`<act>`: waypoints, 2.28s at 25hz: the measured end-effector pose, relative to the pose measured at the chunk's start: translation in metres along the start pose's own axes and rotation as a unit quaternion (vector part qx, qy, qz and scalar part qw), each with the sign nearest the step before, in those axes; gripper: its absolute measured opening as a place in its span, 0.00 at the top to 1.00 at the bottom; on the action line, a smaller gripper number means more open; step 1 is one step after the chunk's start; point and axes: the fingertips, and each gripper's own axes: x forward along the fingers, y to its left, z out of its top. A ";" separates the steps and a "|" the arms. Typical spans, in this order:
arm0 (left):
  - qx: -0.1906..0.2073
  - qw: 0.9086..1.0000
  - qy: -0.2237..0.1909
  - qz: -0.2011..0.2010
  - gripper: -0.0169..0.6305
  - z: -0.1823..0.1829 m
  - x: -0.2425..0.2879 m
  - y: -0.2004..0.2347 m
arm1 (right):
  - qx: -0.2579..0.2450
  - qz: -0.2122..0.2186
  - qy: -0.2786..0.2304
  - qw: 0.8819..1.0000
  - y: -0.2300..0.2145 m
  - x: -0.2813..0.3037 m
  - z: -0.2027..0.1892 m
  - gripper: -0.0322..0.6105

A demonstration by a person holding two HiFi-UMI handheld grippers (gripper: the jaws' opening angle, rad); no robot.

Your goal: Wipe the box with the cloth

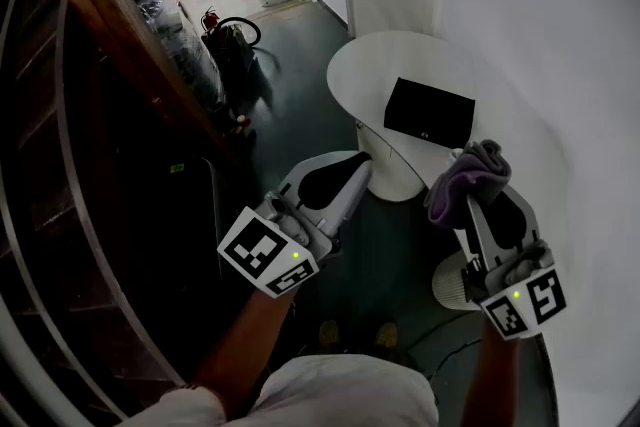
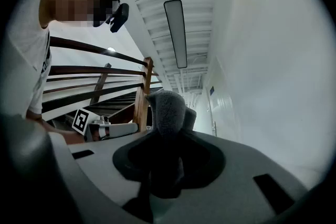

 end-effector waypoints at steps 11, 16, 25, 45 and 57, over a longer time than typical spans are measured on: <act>0.007 1.000 0.004 0.009 0.95 -0.003 0.015 -0.002 | 0.008 0.009 -0.010 1.000 -0.017 -0.004 0.005 0.79; 0.014 1.000 0.007 0.019 0.95 -0.004 0.025 -0.003 | 0.009 0.017 -0.010 1.000 -0.030 -0.006 0.007 0.79; 0.027 0.999 0.013 0.043 0.95 -0.012 0.051 -0.013 | -0.003 0.029 -0.010 1.000 -0.062 -0.018 0.004 0.79; 0.038 0.996 0.022 0.072 0.95 -0.024 0.093 0.015 | -0.008 0.026 0.000 1.000 -0.115 -0.003 -0.006 0.79; 0.029 0.998 0.022 0.050 0.95 -0.056 0.125 0.081 | -0.016 -0.014 0.015 1.000 -0.147 0.045 -0.031 0.79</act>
